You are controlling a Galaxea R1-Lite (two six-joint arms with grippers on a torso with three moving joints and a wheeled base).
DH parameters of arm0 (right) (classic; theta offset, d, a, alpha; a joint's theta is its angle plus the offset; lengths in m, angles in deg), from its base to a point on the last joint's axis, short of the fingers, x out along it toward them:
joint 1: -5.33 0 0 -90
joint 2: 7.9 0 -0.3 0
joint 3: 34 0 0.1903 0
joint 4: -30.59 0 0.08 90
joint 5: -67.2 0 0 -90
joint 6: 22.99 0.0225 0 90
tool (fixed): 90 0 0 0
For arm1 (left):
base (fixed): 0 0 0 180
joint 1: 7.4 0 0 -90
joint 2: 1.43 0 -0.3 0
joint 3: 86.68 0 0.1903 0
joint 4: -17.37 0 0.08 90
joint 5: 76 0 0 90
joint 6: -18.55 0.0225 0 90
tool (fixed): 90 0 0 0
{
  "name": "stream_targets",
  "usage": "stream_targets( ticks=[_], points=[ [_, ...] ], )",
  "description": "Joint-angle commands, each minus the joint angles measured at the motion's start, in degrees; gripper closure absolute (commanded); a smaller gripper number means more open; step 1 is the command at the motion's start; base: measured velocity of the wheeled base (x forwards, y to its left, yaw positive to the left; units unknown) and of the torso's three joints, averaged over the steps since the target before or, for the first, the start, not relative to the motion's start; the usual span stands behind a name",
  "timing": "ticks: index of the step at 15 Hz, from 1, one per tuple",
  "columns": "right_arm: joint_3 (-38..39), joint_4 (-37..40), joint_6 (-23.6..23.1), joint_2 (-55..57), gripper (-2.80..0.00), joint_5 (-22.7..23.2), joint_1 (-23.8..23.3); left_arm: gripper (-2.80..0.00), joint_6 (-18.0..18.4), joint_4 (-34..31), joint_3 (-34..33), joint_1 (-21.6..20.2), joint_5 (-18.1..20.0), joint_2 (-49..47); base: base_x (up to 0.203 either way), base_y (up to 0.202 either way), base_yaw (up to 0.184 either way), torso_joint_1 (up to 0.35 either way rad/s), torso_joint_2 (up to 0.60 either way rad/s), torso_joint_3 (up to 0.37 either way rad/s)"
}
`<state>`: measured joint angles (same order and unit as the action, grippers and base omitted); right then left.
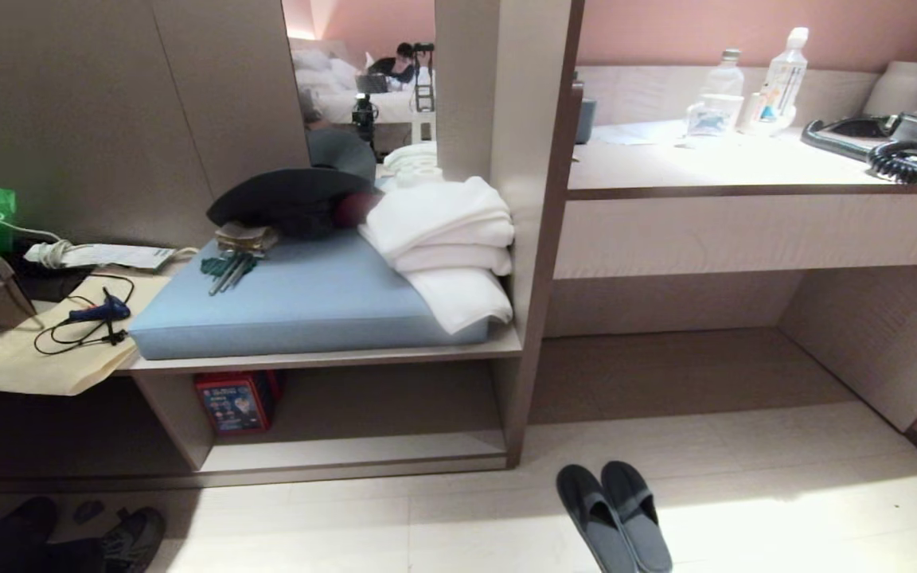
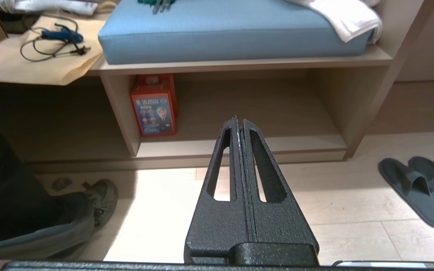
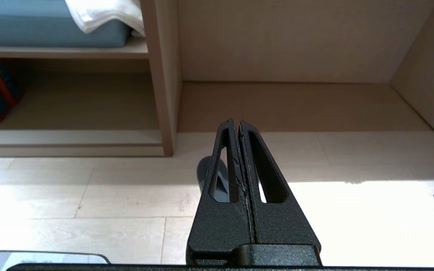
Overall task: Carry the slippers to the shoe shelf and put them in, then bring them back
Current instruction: Pick up the slippers on the floor
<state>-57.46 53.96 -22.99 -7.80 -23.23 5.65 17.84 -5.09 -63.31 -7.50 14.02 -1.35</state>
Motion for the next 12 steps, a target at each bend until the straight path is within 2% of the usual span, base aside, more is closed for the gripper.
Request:
stream_targets(
  ticks=[1, 12],
  points=[
    [0.01, 0.00, 0.00, 0.04, 0.00, 0.00, 0.04, 0.00, -0.10, -0.02, -0.35, -0.08, -0.02, 0.01, 0.000, 0.000, 0.000, 0.001, 0.00, -0.193],
    [0.01, 0.00, 0.09, 0.00, 0.00, 0.00, 0.07, 0.00, -0.34, 0.16, -0.44, -0.05, -0.02, 0.01, 0.000, 0.000, 0.000, 0.001, 0.00, -0.197]
  ],
)
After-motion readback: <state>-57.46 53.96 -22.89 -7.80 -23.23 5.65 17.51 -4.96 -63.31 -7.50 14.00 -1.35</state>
